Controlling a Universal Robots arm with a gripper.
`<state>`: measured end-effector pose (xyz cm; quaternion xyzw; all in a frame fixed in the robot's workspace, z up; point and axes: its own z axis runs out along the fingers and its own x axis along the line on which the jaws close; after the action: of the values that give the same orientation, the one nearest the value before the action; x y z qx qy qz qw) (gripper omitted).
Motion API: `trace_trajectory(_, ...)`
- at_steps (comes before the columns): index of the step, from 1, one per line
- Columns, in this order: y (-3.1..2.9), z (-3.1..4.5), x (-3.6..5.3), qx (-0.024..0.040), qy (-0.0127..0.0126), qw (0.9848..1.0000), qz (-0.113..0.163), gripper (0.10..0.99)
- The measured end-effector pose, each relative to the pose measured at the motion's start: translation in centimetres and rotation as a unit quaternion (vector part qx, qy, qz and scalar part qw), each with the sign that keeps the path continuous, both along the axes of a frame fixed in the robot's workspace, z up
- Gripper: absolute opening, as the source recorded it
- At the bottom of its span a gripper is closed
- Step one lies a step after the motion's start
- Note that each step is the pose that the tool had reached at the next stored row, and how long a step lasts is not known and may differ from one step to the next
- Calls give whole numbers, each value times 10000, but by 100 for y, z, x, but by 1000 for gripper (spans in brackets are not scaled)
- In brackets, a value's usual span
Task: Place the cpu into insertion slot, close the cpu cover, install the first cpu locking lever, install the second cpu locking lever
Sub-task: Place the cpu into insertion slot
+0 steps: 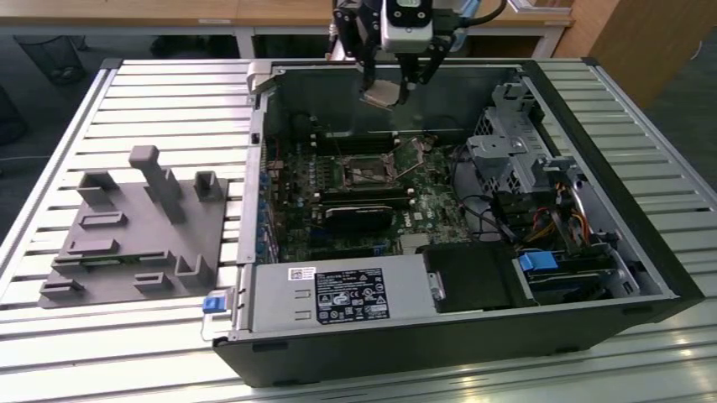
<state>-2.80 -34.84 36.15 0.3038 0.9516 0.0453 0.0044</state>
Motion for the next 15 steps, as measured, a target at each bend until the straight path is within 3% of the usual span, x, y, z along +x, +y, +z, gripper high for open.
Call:
trace_trajectory(7,0,-4,0,0,0,9994,-352,537)
trace_trajectory(15,0,-8,0,0,0,9973,-740,537)
